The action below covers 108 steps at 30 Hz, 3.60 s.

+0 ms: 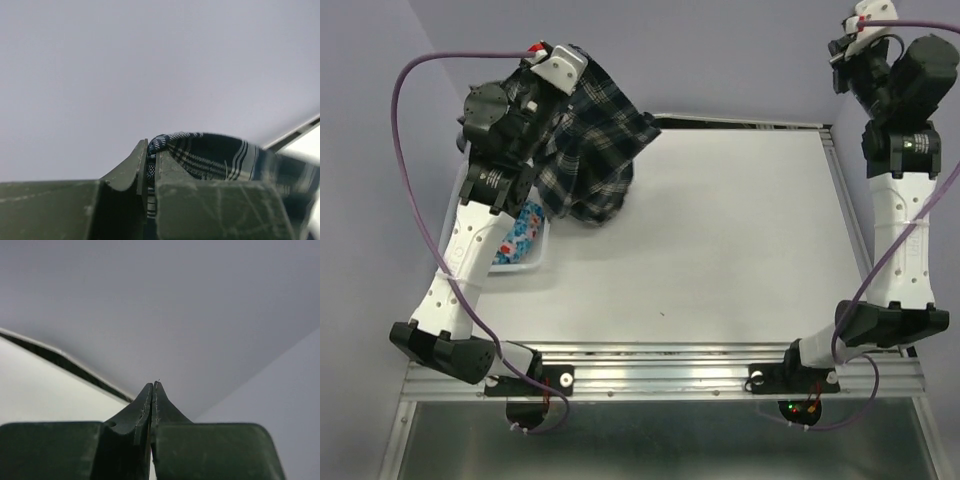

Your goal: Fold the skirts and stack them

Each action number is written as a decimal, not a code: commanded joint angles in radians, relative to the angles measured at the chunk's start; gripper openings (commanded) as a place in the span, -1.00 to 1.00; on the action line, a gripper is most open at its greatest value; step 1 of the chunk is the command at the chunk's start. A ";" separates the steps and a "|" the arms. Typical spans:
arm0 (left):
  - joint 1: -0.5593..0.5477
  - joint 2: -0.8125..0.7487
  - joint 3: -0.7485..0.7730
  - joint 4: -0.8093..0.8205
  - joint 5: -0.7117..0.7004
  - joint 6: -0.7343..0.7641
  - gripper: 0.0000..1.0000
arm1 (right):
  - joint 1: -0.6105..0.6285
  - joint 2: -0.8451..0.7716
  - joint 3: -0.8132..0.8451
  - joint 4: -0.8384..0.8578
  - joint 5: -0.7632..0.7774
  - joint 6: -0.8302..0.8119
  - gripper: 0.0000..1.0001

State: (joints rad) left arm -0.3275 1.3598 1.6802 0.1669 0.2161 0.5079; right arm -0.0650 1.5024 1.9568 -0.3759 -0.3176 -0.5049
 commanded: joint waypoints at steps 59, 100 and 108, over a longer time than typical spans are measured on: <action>-0.061 -0.504 -0.737 0.080 0.341 -0.137 -1.00 | 0.171 -0.214 -1.262 0.010 -0.972 0.043 0.92; -0.050 -0.346 -0.654 -0.118 -0.047 -0.228 -1.00 | 0.200 0.010 -0.942 0.063 -0.838 0.226 -0.98; -0.047 -0.271 -0.671 -0.165 -0.096 -0.290 -1.00 | 0.191 0.127 -0.869 0.068 -0.850 0.410 0.56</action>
State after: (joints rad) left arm -0.3767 1.1099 0.9974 -0.0139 0.1471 0.2573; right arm 0.1253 1.6421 1.0733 -0.3126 -1.1496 -0.2016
